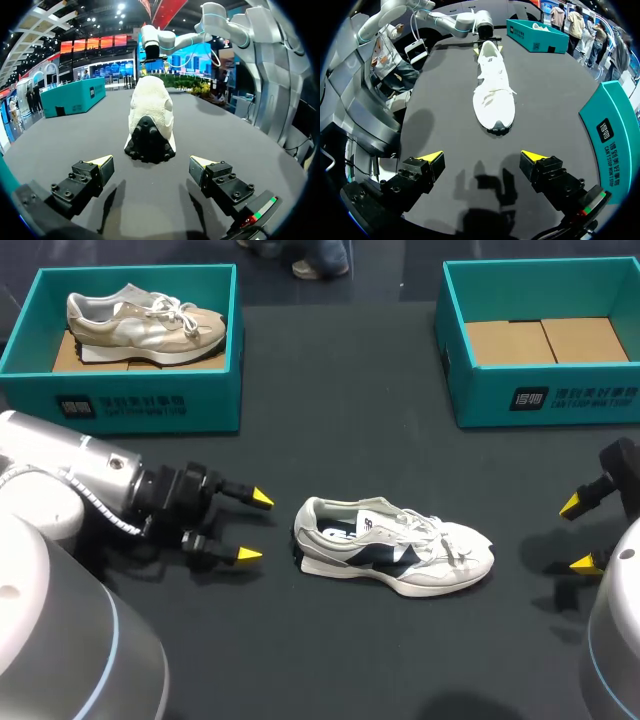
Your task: Take the shoe out of the shoebox, open the shoe tongue, remove and reinsert the insole, then place the shoe into the shoebox
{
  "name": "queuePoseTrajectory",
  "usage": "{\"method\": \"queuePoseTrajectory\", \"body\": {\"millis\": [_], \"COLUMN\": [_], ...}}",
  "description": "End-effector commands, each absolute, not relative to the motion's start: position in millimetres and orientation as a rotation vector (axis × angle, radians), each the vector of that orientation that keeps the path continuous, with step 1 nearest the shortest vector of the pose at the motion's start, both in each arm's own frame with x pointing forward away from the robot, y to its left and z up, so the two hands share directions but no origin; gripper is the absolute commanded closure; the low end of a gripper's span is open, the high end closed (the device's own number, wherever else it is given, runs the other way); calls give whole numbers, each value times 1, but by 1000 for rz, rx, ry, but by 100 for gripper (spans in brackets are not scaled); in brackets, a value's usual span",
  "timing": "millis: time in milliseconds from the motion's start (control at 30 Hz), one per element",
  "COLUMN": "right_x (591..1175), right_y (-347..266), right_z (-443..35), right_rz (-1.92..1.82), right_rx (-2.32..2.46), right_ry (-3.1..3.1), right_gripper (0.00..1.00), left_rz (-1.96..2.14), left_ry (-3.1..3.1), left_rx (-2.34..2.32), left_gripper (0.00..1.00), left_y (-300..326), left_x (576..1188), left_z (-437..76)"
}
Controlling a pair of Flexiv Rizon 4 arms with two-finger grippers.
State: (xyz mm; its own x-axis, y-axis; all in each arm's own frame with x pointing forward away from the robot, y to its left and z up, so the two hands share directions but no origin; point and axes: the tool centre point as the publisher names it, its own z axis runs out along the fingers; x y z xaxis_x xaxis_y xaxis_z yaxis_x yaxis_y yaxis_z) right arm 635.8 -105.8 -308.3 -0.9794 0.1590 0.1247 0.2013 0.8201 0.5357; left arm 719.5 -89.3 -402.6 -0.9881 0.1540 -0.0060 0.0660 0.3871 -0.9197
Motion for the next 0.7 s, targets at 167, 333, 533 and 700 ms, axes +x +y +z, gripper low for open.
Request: {"method": "queuePoseTrajectory", "body": {"millis": [167,333,533,700], "right_x": [634,634,634,634], "right_y": [-106,-106,-106,-106], "right_z": [-308,-308,-308,-308], "right_rz": [-872,-872,-872,-872], "right_rx": [-291,-291,-291,-291], "right_ry": [-2929,-2929,-2929,-2929], "right_gripper": [0,0,0,0], "left_rz": [1693,1700,1708,1734], "left_ry": [-2536,-2519,-2507,-2488], "left_rx": [-222,-225,-217,-198], "left_gripper": [0,0,0,0], "left_y": [-111,-121,-131,-138], "left_x": [722,719,717,718], "left_z": [-406,-407,-409,-409]}}
